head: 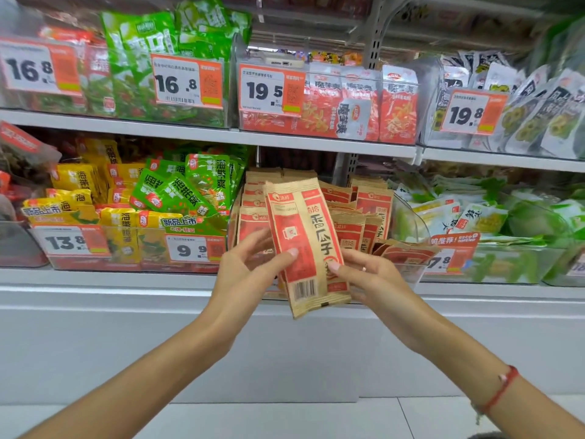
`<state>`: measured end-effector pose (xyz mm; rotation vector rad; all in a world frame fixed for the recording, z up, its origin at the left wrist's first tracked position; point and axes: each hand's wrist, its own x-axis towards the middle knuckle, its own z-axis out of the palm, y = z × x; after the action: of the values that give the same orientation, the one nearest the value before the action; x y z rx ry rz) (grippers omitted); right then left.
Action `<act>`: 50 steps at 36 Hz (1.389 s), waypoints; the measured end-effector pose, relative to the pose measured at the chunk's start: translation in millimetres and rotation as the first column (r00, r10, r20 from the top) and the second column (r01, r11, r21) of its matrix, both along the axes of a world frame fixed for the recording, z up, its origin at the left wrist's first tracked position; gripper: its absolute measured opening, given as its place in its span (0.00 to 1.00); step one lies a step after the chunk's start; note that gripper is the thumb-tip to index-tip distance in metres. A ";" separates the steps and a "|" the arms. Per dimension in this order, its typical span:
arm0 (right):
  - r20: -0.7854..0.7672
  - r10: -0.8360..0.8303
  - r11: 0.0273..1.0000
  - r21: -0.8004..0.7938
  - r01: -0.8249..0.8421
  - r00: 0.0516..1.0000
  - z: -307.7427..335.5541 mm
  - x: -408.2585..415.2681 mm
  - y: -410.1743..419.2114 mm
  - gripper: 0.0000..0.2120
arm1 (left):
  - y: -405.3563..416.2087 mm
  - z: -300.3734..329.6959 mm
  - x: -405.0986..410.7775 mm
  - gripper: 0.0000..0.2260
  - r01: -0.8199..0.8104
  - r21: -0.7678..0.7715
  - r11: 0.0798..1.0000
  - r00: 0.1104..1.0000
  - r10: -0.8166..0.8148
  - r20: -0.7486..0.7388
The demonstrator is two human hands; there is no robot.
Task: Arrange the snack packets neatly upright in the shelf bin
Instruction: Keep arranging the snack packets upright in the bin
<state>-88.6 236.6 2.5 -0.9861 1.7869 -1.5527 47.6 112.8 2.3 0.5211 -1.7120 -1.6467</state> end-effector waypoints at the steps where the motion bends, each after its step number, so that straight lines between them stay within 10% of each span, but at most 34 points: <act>1: 0.057 0.029 1.000 0.003 -0.029 0.998 -0.2 -1.9 0.8 0.13 | 0.5 -1.1 0.3 0.16 0.005 0.014 1.000 1.000 -0.005 -0.002; 7: 0.121 0.112 0.994 -0.031 -0.109 0.986 -0.1 0.2 4.9 0.13 | 3.3 -3.5 1.4 0.19 0.013 0.035 0.999 1.000 -0.012 -0.028; 14: -0.362 -0.347 0.881 -0.441 0.169 0.865 10.9 10.4 6.3 0.18 | -2.5 5.3 4.1 0.36 -0.054 0.144 0.988 0.996 0.064 -0.064; 19: -0.733 -0.380 0.894 -0.448 0.020 0.564 -4.0 19.2 -2.4 0.18 | 21.2 15.5 3.1 0.20 0.246 0.227 0.942 0.968 -0.228 -0.103; 25: -0.809 -0.190 0.977 -0.211 0.027 0.556 -7.3 31.3 -5.3 0.20 | 6.3 5.6 0.1 0.10 0.192 0.344 0.919 0.979 -0.158 -0.125; 33: -0.481 -0.115 0.989 -0.135 0.057 0.869 8.7 4.9 4.7 0.34 | -10.1 -0.1 4.0 0.14 0.170 -0.329 0.929 0.976 -0.204 -0.071; 35: -0.475 -0.047 0.979 -0.197 -0.054 0.879 11.0 -0.4 7.7 0.27 | -9.3 -1.3 6.8 0.12 0.119 -0.555 0.823 0.984 -0.172 -0.044; 38: -0.549 -0.090 0.925 -0.356 -0.134 0.831 12.3 -6.2 13.7 0.13 | -13.7 -3.4 10.1 0.13 -0.085 -0.908 0.410 0.992 -0.048 -0.115; 42: -0.600 -0.138 0.880 -0.440 -0.180 0.788 9.4 -4.7 20.0 0.17 | -18.5 -5.6 13.6 0.10 -0.258 -0.954 0.152 0.964 -0.023 -0.264; 50: -0.765 -0.316 0.874 -0.465 -0.141 0.562 16.1 6.7 28.3 0.15 | -18.1 -9.2 16.6 0.13 -0.170 -0.958 0.232 0.985 0.007 -0.173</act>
<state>-81.9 264.8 18.6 -2.2191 2.0670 -1.7942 64.2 94.8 -6.9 -0.1512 -2.1366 -0.2020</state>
